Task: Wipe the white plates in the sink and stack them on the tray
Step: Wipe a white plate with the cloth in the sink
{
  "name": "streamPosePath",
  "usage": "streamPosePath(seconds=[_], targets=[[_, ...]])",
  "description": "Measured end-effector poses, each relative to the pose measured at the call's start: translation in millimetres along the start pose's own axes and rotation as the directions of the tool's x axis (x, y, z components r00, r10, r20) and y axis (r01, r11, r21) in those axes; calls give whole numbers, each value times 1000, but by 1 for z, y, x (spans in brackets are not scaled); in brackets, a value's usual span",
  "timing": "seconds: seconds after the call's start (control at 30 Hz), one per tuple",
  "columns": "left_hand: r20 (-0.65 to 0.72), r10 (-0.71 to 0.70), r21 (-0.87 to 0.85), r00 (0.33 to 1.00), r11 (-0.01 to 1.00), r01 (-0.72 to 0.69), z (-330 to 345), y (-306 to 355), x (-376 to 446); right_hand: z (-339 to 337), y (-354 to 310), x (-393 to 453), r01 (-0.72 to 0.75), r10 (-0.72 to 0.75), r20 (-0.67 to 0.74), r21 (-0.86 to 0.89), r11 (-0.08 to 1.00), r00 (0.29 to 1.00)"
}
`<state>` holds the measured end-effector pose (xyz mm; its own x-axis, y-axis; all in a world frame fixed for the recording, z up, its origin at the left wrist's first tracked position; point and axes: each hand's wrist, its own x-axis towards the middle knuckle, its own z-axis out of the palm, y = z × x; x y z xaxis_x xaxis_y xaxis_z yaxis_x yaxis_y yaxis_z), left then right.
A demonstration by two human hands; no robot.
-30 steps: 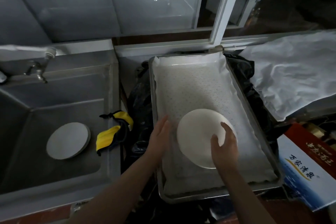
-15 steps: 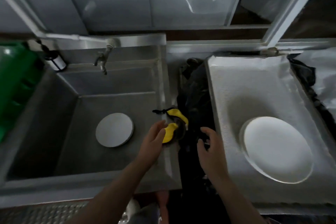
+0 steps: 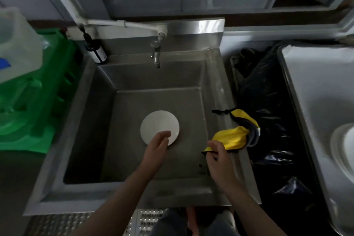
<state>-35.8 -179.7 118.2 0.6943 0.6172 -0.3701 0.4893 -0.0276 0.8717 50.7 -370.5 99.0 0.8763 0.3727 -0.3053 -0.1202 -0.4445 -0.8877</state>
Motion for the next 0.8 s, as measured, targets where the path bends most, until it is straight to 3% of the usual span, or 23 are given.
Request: streamPosePath(seconds=[0.5,0.8], targets=[[71,-329,152,942,937,316,-44,-80,89,100,29,110,-185,238,210,-242,952,948],[-104,-438,242,893,860,450,-47,-126,165,152,55,190,-263,322,193,-276,924,927]])
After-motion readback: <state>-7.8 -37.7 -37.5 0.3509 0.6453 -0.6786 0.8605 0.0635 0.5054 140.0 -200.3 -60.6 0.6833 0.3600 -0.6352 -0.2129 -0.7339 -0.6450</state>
